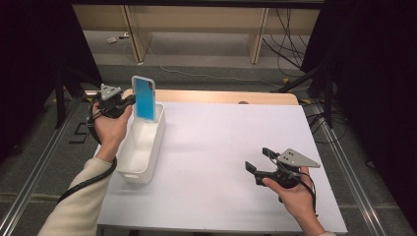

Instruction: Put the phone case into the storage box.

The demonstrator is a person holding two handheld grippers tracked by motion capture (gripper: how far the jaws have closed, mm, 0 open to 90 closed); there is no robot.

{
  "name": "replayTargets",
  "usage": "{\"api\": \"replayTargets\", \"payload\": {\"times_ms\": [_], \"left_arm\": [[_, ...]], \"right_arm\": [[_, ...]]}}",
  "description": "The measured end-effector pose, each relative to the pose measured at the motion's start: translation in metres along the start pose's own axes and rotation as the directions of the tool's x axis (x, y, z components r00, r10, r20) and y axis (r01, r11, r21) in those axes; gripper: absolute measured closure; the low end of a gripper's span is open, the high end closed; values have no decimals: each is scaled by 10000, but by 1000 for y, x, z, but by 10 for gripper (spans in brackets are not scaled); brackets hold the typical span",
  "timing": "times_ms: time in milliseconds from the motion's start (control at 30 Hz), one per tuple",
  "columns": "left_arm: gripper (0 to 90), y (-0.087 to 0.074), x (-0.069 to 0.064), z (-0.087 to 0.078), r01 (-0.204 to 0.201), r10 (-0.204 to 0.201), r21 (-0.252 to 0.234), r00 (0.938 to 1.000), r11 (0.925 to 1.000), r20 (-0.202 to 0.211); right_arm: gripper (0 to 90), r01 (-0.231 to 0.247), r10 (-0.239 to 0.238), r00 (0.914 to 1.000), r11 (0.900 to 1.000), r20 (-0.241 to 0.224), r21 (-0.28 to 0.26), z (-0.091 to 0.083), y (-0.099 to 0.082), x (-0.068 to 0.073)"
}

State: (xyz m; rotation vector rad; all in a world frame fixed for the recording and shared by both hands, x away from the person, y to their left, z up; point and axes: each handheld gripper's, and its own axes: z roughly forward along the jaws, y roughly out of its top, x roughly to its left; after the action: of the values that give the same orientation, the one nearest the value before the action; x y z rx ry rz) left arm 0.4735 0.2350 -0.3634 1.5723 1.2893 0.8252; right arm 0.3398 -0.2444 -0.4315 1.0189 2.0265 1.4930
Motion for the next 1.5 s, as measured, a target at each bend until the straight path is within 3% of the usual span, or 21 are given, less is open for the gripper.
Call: {"api": "replayTargets", "payload": {"times_ms": [633, 1500], "left_arm": [[883, 1, 1, 7, 85, -85, 49, 10000, 10000, -52], [882, -3, 4, 21, 129, -125, 138, 9996, 9998, -272]], "right_arm": [[186, -169, 169, 9997, 9999, -183, -5, 0, 0, 1], [186, 61, -61, 10000, 10000, -73, 53, 0, 0, 0]]}}
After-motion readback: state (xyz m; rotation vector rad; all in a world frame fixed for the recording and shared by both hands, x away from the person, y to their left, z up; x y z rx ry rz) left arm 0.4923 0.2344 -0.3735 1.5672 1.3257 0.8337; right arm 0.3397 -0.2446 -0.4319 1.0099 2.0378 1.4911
